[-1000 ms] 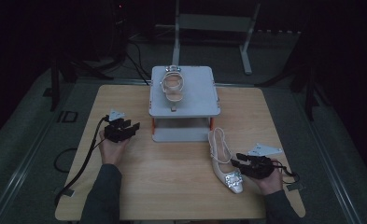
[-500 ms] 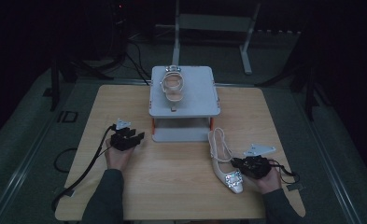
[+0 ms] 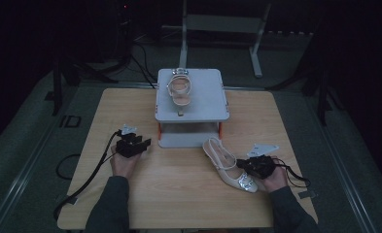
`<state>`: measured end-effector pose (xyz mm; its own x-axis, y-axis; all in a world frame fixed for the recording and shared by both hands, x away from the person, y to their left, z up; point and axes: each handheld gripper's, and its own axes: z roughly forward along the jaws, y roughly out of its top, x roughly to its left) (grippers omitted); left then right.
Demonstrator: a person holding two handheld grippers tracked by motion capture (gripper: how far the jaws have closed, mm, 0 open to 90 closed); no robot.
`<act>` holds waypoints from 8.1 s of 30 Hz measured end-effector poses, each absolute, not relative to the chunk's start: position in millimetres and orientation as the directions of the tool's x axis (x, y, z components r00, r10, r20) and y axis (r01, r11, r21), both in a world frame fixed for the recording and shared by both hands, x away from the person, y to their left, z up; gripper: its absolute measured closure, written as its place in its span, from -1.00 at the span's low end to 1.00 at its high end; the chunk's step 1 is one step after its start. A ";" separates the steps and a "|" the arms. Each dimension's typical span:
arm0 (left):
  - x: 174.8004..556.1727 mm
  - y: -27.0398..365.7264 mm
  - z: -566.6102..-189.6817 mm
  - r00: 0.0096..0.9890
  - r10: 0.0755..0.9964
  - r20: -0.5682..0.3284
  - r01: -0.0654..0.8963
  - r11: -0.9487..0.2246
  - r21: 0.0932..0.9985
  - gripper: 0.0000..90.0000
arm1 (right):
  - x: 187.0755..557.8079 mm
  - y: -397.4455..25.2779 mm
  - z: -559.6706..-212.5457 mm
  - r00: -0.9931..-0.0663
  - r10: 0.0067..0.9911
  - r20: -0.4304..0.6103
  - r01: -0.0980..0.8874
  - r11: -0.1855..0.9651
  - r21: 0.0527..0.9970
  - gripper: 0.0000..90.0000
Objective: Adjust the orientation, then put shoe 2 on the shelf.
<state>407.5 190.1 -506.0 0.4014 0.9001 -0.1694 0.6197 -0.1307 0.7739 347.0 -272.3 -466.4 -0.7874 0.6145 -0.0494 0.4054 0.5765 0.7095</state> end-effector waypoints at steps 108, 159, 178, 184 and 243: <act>408.5 200.0 -508.3 0.391 0.880 -0.268 0.657 -0.063 0.751 0.14 | 333.5 -268.1 -425.6 -0.471 0.877 -0.100 0.579 0.392 0.715 0.01; 408.4 200.3 -508.4 0.386 0.882 -0.270 0.656 -0.057 0.752 0.14 | 354.0 -283.7 -437.8 -0.212 0.953 0.216 0.829 0.058 0.557 0.84; 408.7 200.6 -508.5 0.388 0.881 -0.272 0.657 -0.057 0.752 0.14 | 367.0 -309.9 -401.7 -0.127 0.935 0.330 0.761 -0.122 0.638 0.84; 408.7 200.5 -508.5 0.388 0.880 -0.273 0.657 -0.057 0.752 0.14 | 381.3 -309.8 -357.1 -0.112 0.922 0.369 0.693 -0.194 0.695 0.84; 407.6 200.6 -508.2 0.395 0.877 -0.273 0.651 -0.057 0.757 0.12 | 497.6 -178.0 -250.6 -0.361 0.817 0.449 0.614 -0.154 0.774 0.00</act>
<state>407.6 200.6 -508.2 0.3946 0.8772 -0.2734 0.6512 -0.0571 0.7568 497.6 -178.0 -250.6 -0.3605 0.8173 0.4494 0.6144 -0.1544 0.7738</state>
